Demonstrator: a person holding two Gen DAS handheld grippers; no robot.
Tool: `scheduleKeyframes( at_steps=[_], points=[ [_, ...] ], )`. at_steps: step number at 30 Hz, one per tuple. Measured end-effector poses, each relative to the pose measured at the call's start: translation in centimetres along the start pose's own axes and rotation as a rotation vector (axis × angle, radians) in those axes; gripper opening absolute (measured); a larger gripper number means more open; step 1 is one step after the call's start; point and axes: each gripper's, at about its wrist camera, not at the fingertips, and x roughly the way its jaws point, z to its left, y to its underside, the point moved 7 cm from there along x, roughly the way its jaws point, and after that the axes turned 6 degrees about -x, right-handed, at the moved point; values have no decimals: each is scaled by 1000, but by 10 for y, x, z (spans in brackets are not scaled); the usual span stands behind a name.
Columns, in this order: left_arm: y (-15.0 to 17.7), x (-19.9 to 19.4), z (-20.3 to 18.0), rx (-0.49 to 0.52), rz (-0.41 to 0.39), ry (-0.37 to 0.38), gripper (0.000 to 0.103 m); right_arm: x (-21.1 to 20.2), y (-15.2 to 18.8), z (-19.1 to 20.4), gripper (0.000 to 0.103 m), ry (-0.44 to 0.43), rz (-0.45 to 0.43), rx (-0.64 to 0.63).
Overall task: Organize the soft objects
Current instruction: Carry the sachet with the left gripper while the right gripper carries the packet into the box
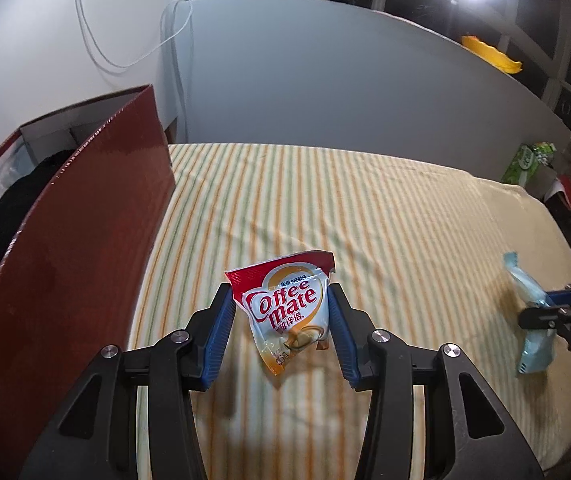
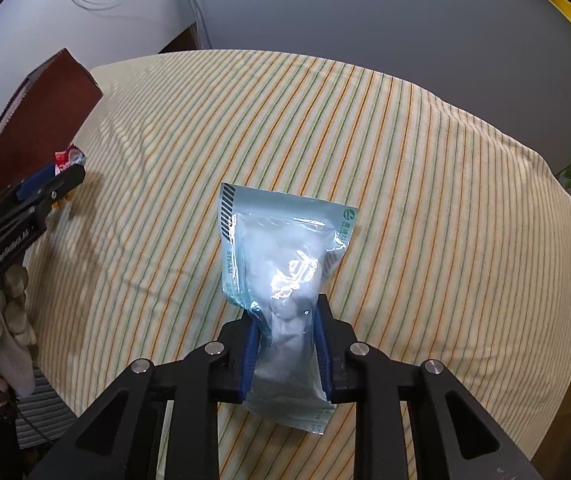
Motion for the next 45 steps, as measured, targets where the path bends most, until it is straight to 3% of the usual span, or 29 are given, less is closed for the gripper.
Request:
scheduleKeyframes(
  at_steps=[5, 9, 16, 21, 30, 36, 45],
  points=[
    [-1, -25, -7, 7, -22, 35, 45, -26, 3, 2, 22, -14, -42, -14],
    [-6, -54, -13, 11, -55, 65, 45, -41, -18, 9, 22, -40, -83, -36],
    [-11, -110, 25, -26, -122, 62, 45, -79, -48, 45, 22, -111, -166, -90],
    [-10, -147, 74, -64, -168, 7, 45, -104, -72, 90, 22, -168, -218, -155],
    [-3, -175, 163, -128, -185, -146, 45, -119, -115, 186, 22, -246, -259, -291],
    [4, -176, 195, -100, -181, -247, 45, -119, -135, 246, 22, -322, -250, -337],
    [4, -159, 212, -97, -159, -268, 45, -94, -161, 306, 22, -324, -227, -371]
  ],
)
